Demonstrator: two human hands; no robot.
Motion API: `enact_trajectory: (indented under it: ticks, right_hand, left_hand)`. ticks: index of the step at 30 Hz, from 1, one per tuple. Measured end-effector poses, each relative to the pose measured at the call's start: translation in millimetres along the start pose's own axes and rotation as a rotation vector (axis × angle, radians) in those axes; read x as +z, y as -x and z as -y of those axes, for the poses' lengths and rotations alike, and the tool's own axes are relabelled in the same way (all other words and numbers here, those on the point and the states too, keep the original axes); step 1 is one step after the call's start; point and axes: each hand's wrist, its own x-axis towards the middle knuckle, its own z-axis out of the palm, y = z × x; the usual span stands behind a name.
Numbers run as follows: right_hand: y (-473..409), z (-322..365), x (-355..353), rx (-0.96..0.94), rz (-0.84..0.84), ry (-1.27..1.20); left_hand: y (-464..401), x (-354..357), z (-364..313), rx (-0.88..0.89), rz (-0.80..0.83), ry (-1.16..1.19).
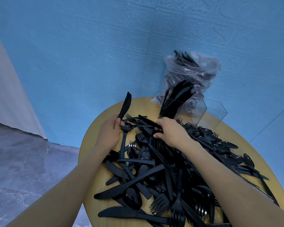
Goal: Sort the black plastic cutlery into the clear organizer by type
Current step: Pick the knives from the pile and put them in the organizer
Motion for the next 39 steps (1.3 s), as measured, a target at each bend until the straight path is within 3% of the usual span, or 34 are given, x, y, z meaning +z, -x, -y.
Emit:
enact_trajectory:
  ticks: [10,18,23,27,32,39]
  right_hand:
    - [-8.9,-11.6,-6.9,0.025,0.015,-0.175]
    - [3.1,-20.2,-27.3,0.045,-0.277,-0.433]
    - [8.9,-12.7,-59.6,0.039,-0.517,-0.777]
    - [10.2,2.7,-75.5,0.041,-0.52,-0.972]
    - [15.9,20.8,-71.2,0.086,-0.511,-1.049]
    - [30.2,28.6,-45.5,0.244,-0.608,-1.072]
  left_hand:
    - [2.6,-0.7,-5.2,0.012,0.014,-0.061]
    - [2.2,-2.4,-9.3,-0.003,0.032,-0.02]
    - [-4.3,-7.0,-25.7,0.028,0.055,0.054]
    - [-3.2,-4.4,-56.5,0.041,0.085,0.197]
    - [20.0,8.2,-89.4,0.006,0.164,0.401]
    - [64.7,18.8,-108.5,0.001,0.236,0.452]
